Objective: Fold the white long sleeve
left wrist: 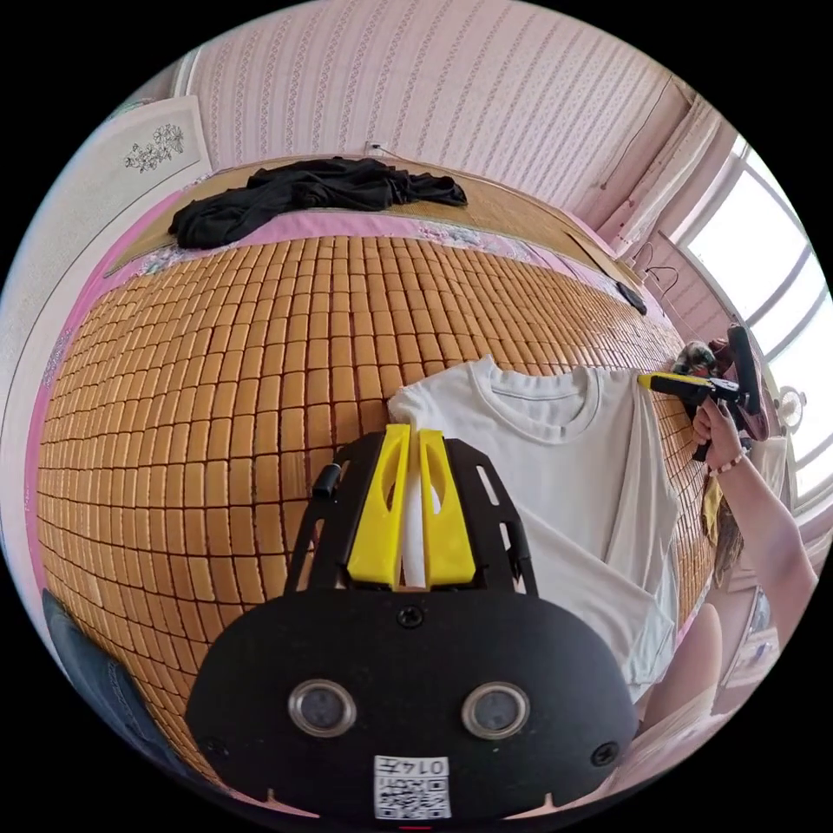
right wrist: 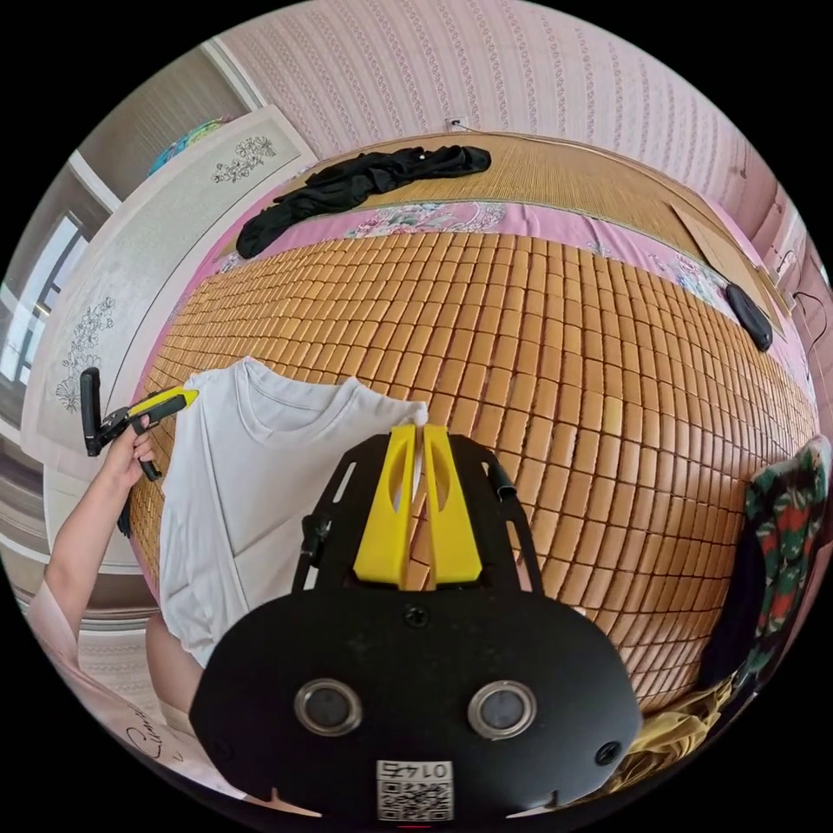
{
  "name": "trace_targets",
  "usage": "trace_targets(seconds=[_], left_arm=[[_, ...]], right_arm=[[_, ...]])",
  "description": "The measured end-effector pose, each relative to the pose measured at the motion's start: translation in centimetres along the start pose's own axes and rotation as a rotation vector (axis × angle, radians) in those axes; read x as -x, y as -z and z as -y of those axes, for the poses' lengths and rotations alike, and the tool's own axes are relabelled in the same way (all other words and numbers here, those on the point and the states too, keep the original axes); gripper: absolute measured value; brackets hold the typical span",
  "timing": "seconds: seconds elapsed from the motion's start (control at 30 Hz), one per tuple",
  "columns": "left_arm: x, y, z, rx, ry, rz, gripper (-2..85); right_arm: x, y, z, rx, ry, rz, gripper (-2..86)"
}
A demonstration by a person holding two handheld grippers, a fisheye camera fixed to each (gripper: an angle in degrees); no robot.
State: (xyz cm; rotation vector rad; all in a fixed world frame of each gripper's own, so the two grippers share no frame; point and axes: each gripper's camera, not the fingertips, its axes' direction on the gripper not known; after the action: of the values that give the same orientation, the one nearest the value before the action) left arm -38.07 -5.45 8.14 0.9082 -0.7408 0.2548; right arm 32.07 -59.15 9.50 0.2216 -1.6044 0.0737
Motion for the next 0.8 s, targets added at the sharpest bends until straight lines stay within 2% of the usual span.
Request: trace_targets(seconds=[0.13, 0.23, 0.43, 0.63, 0.8], left_arm=[[-0.2, 2.6, 1.5, -0.115, 0.060, -0.083, -0.7], [-0.4, 4.9, 1.1, -0.156, 0.016, -0.111, -0.8], [0.0, 11.1, -5.0, -0.139, -0.139, -0.192, -0.5], [-2.4, 16.5, -16.7, -0.029, -0.314, -0.162, -0.1], [-2.7, 12.6, -26.3, 0.150, -0.234, -0.131, 0.3]], right_arm=[[-1.8, 2.5, 0.1, -0.085, -0.057, 0.015, 0.7], [-2.5, 4.4, -1.0, -0.160, -0.064, 0.075, 0.7], [-1.4, 8.8, -8.7, -0.212, 0.112, 0.268, 0.8], [1.5, 11.6, -22.1, -0.120, 0.223, 0.442, 0.8], [2.1, 4.3, -32.3, 0.176, 0.084, 0.296, 1.0]])
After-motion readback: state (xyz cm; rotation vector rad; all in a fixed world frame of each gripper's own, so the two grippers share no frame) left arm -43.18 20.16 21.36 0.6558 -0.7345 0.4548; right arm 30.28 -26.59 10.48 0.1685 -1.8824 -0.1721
